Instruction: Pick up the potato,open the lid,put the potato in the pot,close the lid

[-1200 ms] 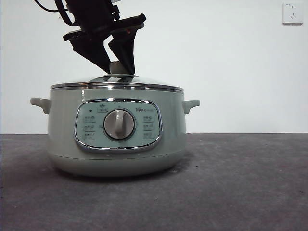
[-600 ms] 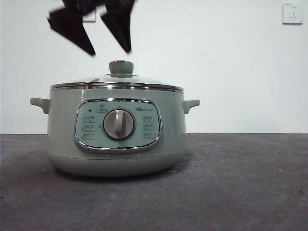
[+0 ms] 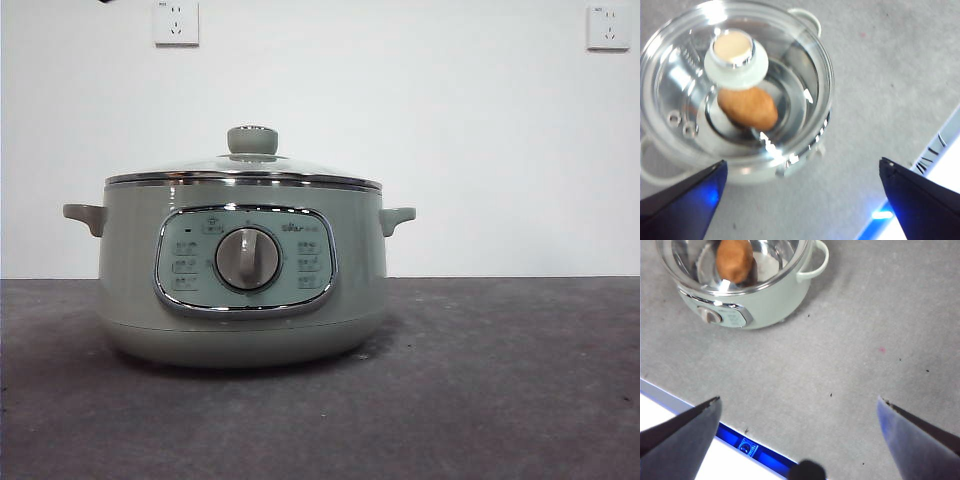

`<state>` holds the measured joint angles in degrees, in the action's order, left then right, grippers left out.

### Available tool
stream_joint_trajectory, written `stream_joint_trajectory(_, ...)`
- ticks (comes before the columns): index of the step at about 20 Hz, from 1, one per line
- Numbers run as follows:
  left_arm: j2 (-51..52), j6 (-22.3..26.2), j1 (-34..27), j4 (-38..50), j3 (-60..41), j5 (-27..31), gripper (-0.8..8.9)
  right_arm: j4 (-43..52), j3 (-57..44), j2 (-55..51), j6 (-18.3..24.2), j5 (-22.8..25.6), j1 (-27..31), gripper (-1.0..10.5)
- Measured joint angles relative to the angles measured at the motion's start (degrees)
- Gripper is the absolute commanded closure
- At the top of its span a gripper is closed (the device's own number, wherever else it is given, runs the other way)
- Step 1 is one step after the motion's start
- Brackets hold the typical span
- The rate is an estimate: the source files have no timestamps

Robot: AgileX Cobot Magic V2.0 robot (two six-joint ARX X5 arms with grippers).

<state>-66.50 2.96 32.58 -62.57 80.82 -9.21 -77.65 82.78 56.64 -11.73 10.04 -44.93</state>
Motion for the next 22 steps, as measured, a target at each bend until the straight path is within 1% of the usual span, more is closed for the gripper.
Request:
stream_joint_trajectory(2, 0.46, 0.00, 0.00, -1.38, 0.00, -0.02, 1.10, 0.00, -0.02, 0.63, 0.17, 0.02, 0.00, 2.2)
stream_joint_trajectory(3, 0.48, 0.00, 0.00, -1.84, 0.00, -0.02, 1.61, 0.00, -0.02, 0.83, 0.28, 0.02, -0.02, 2.3)
stream_joint_trajectory(4, 0.48, 0.02, 0.00, -2.36, 0.00, 0.00, 4.36, 0.00, -0.02, 0.92, 0.46, 0.00, 0.00, 4.4)
stream_joint_trajectory(5, 0.46, 0.09, 0.00, -2.75, 0.00, 0.00, 8.84, 0.00, -0.02, 0.94, 0.83, -0.13, 0.00, 9.9)
stream_joint_trajectory(6, 0.48, 0.42, 0.00, -2.71, 0.00, 0.00, 8.33, 0.00, -0.02, 0.94, 1.53, -0.44, 0.00, 9.2)
stream_joint_trajectory(7, 0.57, 0.57, 0.02, -2.69, 0.00, 0.00, 8.23, 0.00, -0.02, 0.94, 2.16, -0.44, -0.02, 9.5)
stream_joint_trajectory(10, 0.79, 0.68, 0.02, -2.78, 0.00, 0.00, 8.16, 0.00, -0.04, 0.94, 3.19, -0.37, 0.00, 9.5)
stream_joint_trajectory(14, 0.81, 0.66, 0.02, -3.10, 0.00, 0.00, 8.16, 0.00, -0.04, 0.94, 3.19, -0.31, 0.00, 9.5)
stream_joint_trajectory(22, 0.81, 0.66, 0.00, 7.04, 0.00, 0.00, 8.16, 0.00, -0.04, 0.94, 3.21, 0.02, 0.00, 9.5)
